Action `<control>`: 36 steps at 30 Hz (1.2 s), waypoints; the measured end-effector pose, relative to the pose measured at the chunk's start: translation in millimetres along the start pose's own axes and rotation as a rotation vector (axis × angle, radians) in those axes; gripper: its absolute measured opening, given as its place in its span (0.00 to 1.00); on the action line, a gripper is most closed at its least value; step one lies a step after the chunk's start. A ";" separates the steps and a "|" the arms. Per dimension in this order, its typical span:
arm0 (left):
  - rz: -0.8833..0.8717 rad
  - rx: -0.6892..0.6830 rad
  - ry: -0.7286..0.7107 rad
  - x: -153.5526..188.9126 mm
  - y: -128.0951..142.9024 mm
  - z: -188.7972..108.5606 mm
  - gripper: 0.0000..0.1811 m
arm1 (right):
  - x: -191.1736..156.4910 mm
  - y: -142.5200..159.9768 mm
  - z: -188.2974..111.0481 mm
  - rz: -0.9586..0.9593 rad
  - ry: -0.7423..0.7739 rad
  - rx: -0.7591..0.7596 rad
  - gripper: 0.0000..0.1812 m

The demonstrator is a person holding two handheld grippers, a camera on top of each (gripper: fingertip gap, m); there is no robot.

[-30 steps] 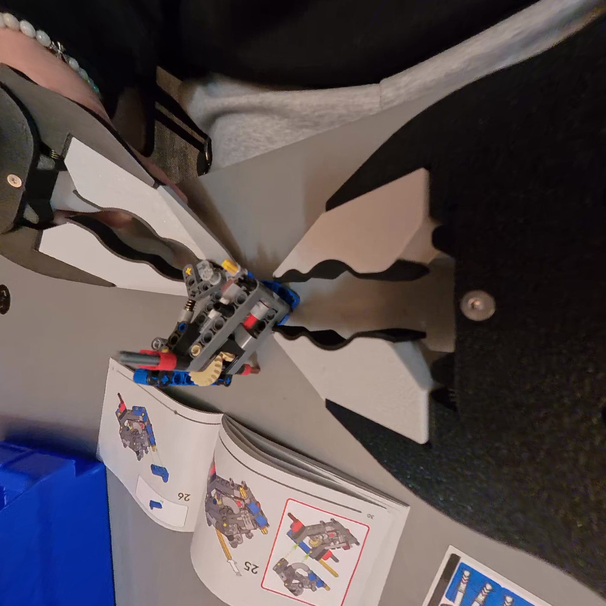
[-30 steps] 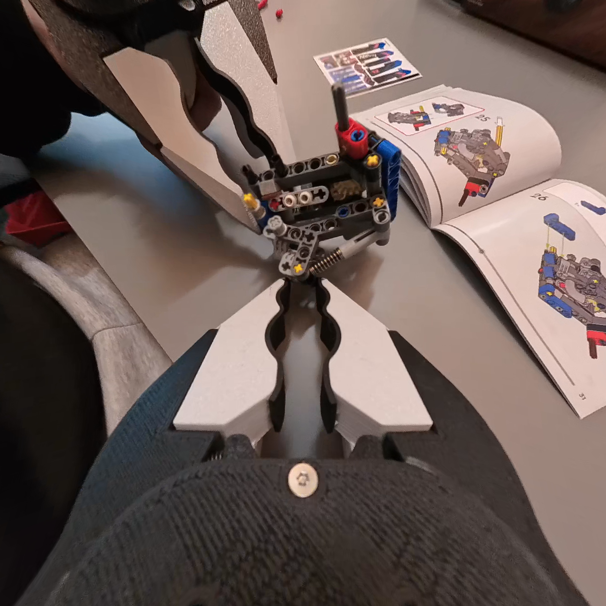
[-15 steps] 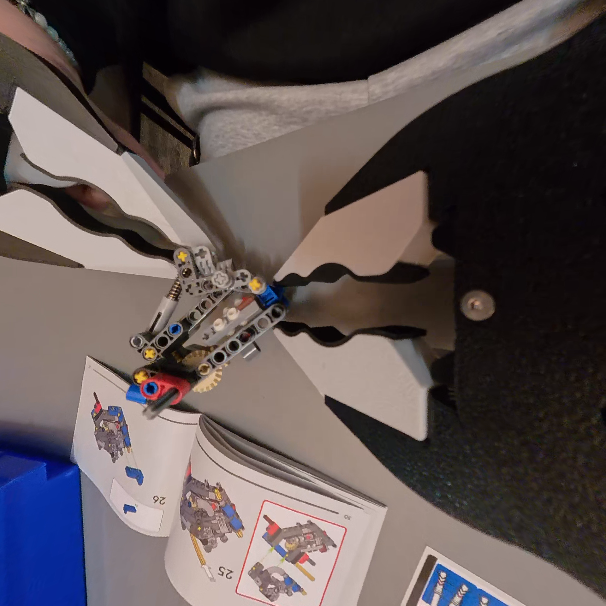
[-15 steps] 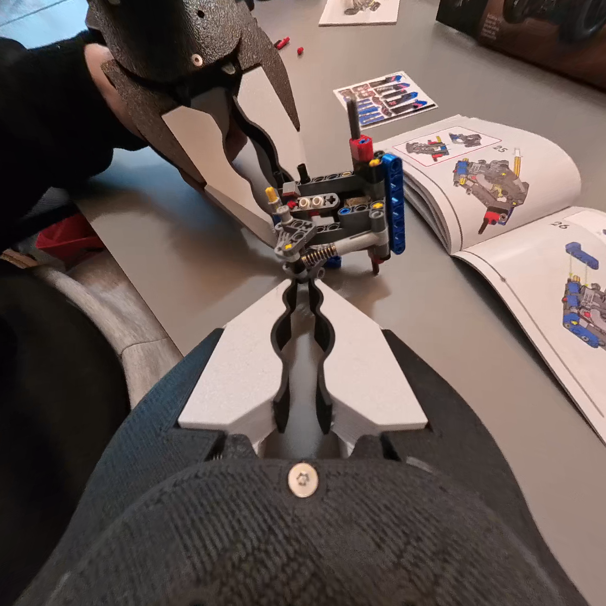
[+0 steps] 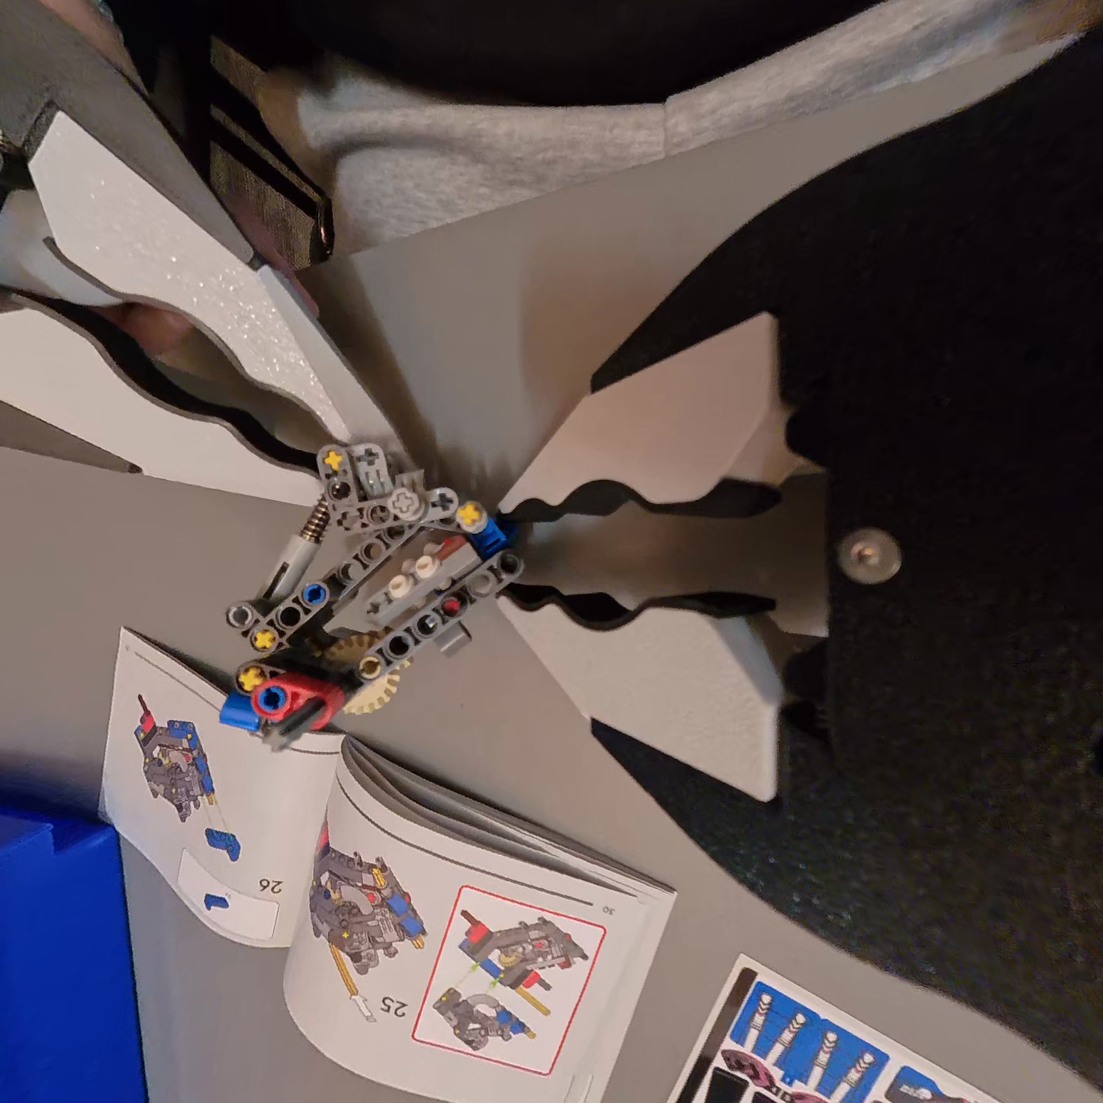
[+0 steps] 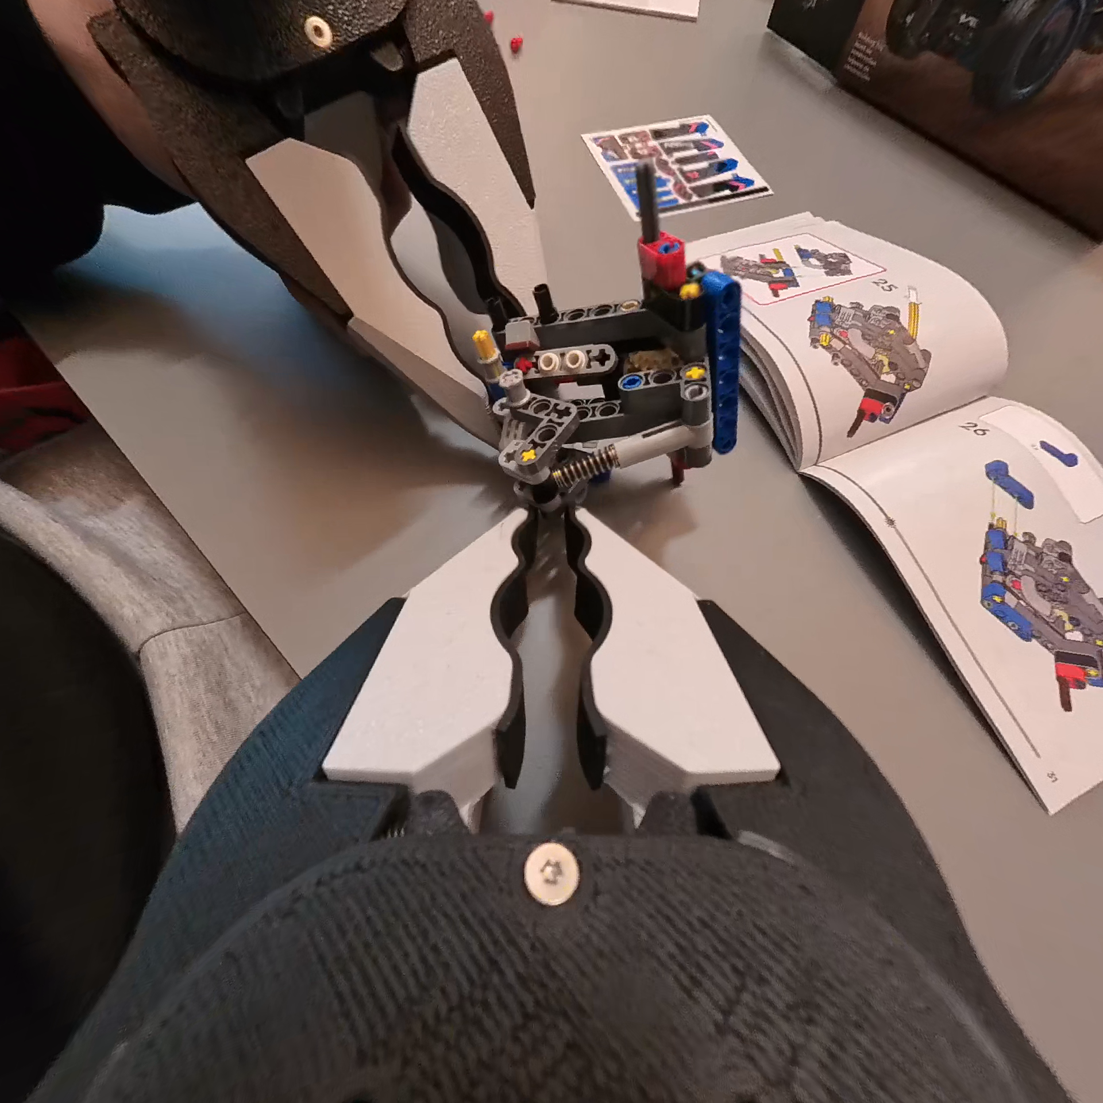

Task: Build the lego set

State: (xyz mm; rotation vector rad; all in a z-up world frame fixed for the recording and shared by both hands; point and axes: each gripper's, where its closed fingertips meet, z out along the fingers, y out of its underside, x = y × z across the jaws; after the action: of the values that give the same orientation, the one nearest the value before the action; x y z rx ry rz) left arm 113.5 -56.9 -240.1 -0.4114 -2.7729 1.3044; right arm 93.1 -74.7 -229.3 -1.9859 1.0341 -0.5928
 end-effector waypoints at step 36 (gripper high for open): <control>0.024 0.039 0.030 14.7 -14.7 -12.8 0.10 | 6.8 10.8 -1.7 -0.022 0.007 -0.024 0.09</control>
State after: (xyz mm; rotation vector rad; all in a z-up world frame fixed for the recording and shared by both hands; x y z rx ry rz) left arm 98.2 -52.4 -221.6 -0.4600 -2.7218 1.3429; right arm 90.7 -84.8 -237.0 -2.0193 1.0293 -0.6025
